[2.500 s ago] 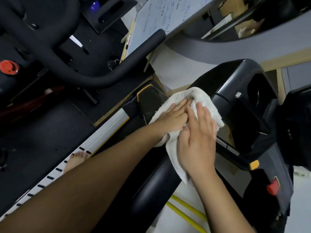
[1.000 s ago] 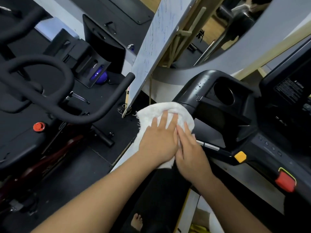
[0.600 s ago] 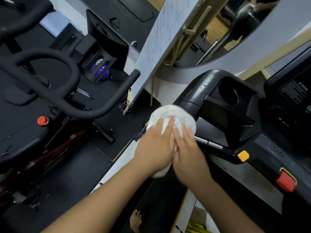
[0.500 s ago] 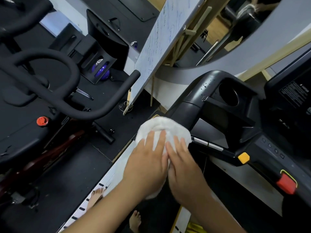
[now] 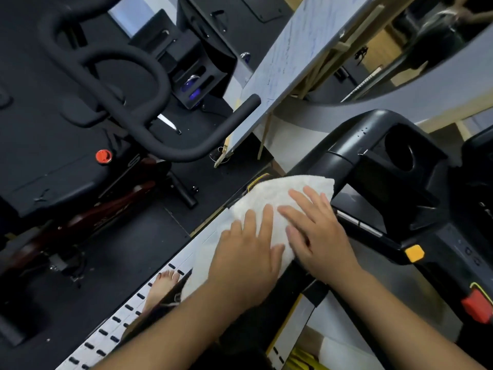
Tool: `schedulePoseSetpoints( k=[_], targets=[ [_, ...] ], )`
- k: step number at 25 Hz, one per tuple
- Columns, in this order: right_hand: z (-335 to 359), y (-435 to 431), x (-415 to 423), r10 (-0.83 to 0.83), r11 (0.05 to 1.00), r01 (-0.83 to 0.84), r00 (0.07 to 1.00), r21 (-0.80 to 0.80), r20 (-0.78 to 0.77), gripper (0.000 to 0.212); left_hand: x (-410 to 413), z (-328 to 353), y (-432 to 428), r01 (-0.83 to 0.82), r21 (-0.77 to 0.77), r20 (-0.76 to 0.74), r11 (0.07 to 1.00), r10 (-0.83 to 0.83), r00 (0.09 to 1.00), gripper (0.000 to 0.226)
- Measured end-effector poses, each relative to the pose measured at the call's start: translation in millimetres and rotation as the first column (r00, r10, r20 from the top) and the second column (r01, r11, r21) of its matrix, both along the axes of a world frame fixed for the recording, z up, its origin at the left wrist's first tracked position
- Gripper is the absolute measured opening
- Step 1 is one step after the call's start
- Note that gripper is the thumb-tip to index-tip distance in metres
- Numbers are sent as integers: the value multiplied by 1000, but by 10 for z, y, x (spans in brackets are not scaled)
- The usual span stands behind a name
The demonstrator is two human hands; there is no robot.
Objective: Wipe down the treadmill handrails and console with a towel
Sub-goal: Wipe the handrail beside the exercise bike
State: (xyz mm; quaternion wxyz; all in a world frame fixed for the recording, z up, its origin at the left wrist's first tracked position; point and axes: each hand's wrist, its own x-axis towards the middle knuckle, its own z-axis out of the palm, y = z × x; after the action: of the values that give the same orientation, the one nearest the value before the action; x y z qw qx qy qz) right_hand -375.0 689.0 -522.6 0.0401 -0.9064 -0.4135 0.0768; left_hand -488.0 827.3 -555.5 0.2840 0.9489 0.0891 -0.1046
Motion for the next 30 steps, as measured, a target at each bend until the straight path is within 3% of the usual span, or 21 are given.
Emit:
schedulePoseSetpoints(
  k=[4, 7, 9, 11, 14, 16, 18, 21, 24, 26, 28, 30],
  targets=[
    [33, 103, 328, 116, 975, -112, 993, -191, 12, 42, -8, 37, 127, -84, -36, -43, 996, 82, 996, 65],
    [-63, 624, 640, 25, 896, -25, 1000, -443, -5, 47, 571, -238, 328, -98, -492, -148, 865, 28, 989, 61],
    [-104, 857, 624, 20, 843, -19, 1000, -538, -3, 47, 606, -353, 397, -109, -644, -194, 758, -24, 981, 74],
    [-111, 797, 332, 122, 878, -110, 992, -465, -4, 46, 228, -353, 448, -102, -629, -229, 770, -58, 972, 70],
    [-23, 521, -119, 245, 948, -251, 968, -195, -56, 36, -382, -289, 434, -136, -523, -222, 842, 19, 975, 69],
    [6, 584, -37, 290, 938, -299, 954, -176, -72, 35, -333, -342, 445, -145, -544, -230, 827, 19, 973, 79],
    [-17, 838, 130, 258, 919, -271, 962, -287, -83, 37, -35, -517, 476, -175, -659, -304, 731, -46, 952, 96],
    [-128, 1231, 337, 43, 764, -153, 981, -627, -188, 36, 200, -839, 533, -261, -813, -339, 520, -58, 939, 121],
    [-338, 1573, 246, -75, 502, -259, 937, -825, -340, 33, -126, -1000, 541, -314, -836, -385, 450, -71, 920, 124],
    [-416, 1632, 45, -51, 455, -331, 917, -827, -395, 38, -339, -895, 630, -339, -821, -409, 459, -58, 911, 115],
    [-384, 1507, -142, 39, 539, -352, 918, -765, -395, 44, -574, -788, 710, -332, -763, -429, 555, -50, 902, 103],
    [-179, 1320, -291, 182, 732, -358, 923, -580, -340, 42, -852, -594, 714, -263, -680, -406, 684, -53, 912, 85]
  ],
)
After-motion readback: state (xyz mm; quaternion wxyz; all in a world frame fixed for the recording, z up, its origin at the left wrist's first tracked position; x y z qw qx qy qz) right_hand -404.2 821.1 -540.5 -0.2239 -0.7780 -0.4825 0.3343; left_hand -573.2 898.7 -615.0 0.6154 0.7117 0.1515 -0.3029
